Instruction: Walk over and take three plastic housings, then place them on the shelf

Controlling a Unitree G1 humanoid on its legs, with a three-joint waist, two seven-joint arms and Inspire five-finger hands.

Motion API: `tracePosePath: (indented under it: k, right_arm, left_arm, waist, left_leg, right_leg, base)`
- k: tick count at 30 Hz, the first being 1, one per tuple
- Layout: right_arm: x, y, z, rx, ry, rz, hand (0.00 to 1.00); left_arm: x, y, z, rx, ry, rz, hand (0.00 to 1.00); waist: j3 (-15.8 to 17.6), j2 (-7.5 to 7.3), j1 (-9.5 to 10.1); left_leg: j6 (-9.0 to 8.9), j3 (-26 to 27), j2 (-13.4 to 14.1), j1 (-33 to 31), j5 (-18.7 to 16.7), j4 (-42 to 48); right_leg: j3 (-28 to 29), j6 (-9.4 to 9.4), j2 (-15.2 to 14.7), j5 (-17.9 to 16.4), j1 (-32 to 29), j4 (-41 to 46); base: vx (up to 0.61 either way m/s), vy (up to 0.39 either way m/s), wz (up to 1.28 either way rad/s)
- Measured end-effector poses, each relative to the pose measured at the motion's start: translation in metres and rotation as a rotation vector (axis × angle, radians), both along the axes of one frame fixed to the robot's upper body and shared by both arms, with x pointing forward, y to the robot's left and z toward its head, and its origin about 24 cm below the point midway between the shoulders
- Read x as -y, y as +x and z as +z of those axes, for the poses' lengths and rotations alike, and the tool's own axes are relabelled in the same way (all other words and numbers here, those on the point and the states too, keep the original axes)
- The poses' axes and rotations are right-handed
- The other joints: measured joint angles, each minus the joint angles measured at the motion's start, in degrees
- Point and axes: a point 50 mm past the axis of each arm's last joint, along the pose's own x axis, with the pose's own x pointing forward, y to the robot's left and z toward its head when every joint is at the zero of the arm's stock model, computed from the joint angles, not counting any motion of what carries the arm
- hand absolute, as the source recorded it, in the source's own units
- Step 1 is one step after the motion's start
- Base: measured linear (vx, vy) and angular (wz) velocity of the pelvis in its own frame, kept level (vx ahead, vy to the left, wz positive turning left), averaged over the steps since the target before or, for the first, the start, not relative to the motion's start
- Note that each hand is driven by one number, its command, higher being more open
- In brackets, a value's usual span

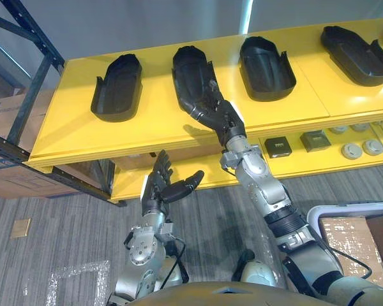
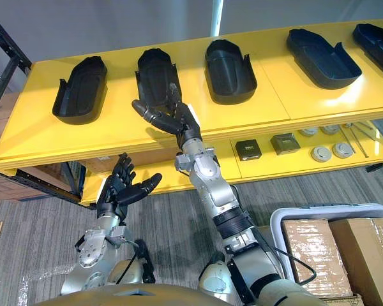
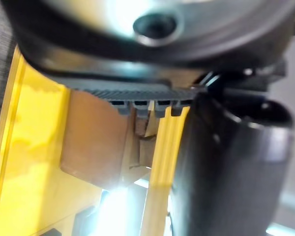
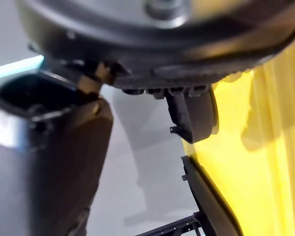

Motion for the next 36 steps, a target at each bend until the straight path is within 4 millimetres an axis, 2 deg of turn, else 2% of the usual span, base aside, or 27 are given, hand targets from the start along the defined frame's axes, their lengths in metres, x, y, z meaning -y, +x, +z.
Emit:
tracePosePath:
  k: [11, 13, 17, 21, 32, 35, 36]
  right_arm:
    - [0.000, 0.002, 0.004, 0.007, 0.008, -0.012, 1.00]
    - [-0.001, -0.003, 0.012, 0.044, 0.023, -0.002, 1.00]
    - [-0.003, -0.022, 0.043, 0.190, 0.079, 0.032, 1.00]
    - [0.006, -0.031, 0.060, 0.286, 0.129, 0.014, 1.00]
    - [0.022, -0.037, 0.045, 0.246, 0.113, -0.057, 1.00]
    - [0.027, -0.032, 0.038, 0.223, 0.089, -0.082, 1.00]
    - [0.030, -0.026, 0.030, 0.184, 0.072, -0.103, 1.00]
  left_arm:
    - [0.001, 0.000, 0.000, 0.000, -0.001, -0.006, 1.00]
    - [0.001, 0.000, 0.000, -0.001, -0.001, -0.006, 1.00]
    - [0.000, 0.000, -0.001, -0.005, 0.003, -0.003, 1.00]
    - [0.001, -0.001, -0.002, -0.007, 0.003, -0.006, 1.00]
    - [0.008, -0.003, -0.005, -0.026, 0.005, -0.034, 1.00]
    - [0.007, -0.003, -0.006, -0.026, 0.009, -0.034, 1.00]
    - [0.007, -0.003, -0.006, -0.025, 0.010, -0.035, 1.00]
  waist:
    - [0.0, 0.00, 0.11]
    - [0.0, 0.00, -0.07]
    - [0.0, -0.03, -0.75]
    - [-0.1, -0.13, -0.64]
    - [-0.2, -0.46, -1.55]
    - [-0.3, -0.57, -1.60]
    - [-0.4, -0.77, -1.65]
  left_leg:
    - [-0.01, 0.1, 0.0, 0.2, 0.0, -0.1]
    - [-0.08, 0.3, 0.1, 0.2, -0.1, -0.1]
    - [-0.26, 1.2, 0.3, 0.5, -0.2, -0.1]
    - [-0.61, 2.4, 0.7, 1.8, -0.8, -0.1]
    - [-0.66, 3.3, 0.7, 2.0, -1.2, -0.1]
    - [-0.66, 3.2, 0.7, 2.0, -1.2, -0.1]
    - [-0.66, 3.0, 0.7, 2.0, -1.2, -0.1]
  right_leg:
    - [0.1, 0.18, 0.2, 0.2, 0.0, -0.7]
    - [0.3, 0.34, 0.5, 0.6, 0.2, -1.5]
    - [1.0, 0.47, 1.4, 2.1, 1.2, -3.5]
    - [1.9, 0.53, 2.3, 3.1, 2.5, -5.7]
    - [2.3, 0.65, 3.1, 4.7, 3.3, -8.5]
    - [2.2, 0.67, 3.1, 4.7, 3.5, -8.6]
    - [2.0, 0.67, 3.1, 4.7, 3.6, -8.7]
  base:
    - [0.00, 0.000, 0.00]
    - [0.01, 0.010, -0.05]
    - [0.04, 0.022, -0.11]
    - [-0.01, 0.026, -0.16]
    - [0.00, 0.016, -0.04]
    - [0.00, 0.006, 0.01]
    - [-0.01, 0.015, 0.05]
